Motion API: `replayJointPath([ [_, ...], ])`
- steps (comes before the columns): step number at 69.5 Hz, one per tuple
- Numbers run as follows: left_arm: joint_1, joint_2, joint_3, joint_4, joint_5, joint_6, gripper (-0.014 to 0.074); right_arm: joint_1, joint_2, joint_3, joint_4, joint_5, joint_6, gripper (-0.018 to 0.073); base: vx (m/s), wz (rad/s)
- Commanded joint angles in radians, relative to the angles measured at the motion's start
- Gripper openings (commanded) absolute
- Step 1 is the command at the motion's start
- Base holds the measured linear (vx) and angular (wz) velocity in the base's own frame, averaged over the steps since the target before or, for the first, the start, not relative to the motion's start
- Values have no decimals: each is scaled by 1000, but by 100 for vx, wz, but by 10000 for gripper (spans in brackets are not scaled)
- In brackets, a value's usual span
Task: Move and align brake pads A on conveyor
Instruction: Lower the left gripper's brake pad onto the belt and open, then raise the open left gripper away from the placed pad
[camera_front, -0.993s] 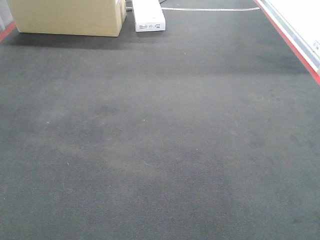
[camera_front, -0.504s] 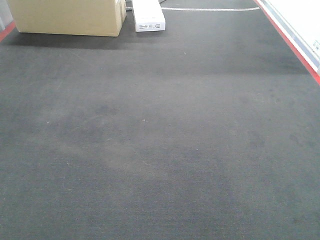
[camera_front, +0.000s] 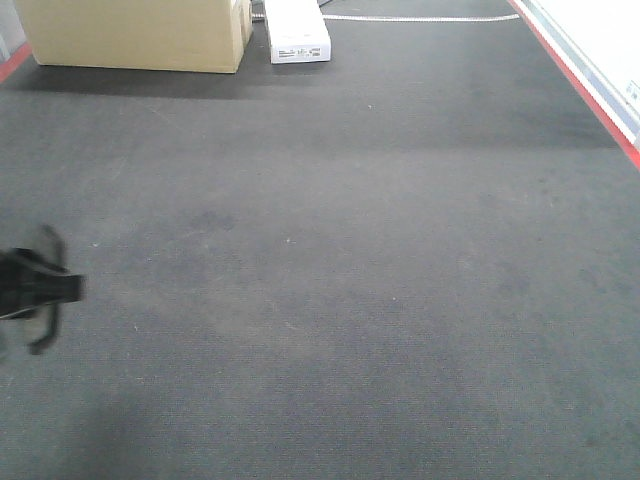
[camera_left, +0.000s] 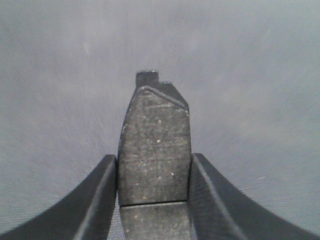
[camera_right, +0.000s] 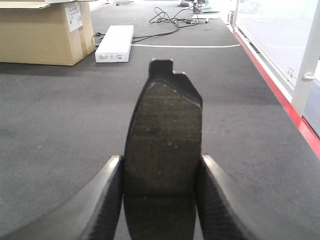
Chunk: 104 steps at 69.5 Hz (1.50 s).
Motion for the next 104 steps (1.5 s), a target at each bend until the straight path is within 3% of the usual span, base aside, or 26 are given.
replayJointPath([
  [1,1,101,-59,23,-52,-13,26,-5,12,-33,-5,-98,0,-10,0,0],
  [24,1,418,-147,43,-49,-41,106,-5,12,-33,-5,-98,0,-10,0,0],
  [48,1,537,-199,60,-35,-40,482,-5,12,-33,-5,-98,0,-10,0,0],
  [57,1,470,-209,72,-10,-40,506,-5,12,-33,-5,-98,0,-10,0,0],
  [73,-2,214,-204,88,61,-37,454,-5,12,-33,-5,-98,0,-10,0,0],
  [89,-3,-53,-204,87,169,47,409,-5,12,-33,-5,-98,0,-10,0,0],
  [104,-3,-278,-173,87,196,75,408,-5,12,-33,-5,-98,0,-10,0,0],
])
